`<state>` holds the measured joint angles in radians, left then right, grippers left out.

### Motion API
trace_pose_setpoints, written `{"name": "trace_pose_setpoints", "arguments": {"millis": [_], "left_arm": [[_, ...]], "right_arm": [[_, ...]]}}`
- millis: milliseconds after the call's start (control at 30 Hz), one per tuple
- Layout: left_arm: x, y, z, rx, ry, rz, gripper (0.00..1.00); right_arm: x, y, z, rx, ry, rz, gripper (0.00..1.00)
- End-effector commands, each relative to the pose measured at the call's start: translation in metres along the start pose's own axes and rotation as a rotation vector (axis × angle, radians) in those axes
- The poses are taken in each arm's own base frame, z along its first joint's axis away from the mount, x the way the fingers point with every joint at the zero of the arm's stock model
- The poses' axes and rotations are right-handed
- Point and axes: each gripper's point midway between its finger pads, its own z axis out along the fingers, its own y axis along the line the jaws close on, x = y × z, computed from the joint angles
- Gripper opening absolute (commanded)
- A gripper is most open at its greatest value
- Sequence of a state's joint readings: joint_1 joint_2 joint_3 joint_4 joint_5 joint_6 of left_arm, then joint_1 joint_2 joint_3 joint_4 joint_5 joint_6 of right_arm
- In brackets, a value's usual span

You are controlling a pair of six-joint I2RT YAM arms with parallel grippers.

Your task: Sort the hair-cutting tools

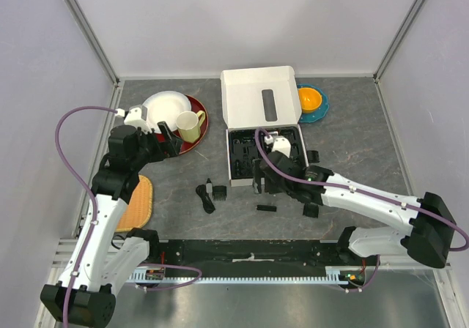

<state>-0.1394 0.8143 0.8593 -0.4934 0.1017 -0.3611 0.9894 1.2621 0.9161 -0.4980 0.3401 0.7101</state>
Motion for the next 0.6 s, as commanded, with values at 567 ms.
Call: {"name": "trace_pose_setpoints", "arguments": {"millis": [567], "left_arm": [[-0.004, -0.014, 0.003, 0.085, -0.004, 0.017, 0.91]], "right_arm": [[0.087, -0.030, 0.001, -0.075, 0.361, -0.489, 0.81]]}}
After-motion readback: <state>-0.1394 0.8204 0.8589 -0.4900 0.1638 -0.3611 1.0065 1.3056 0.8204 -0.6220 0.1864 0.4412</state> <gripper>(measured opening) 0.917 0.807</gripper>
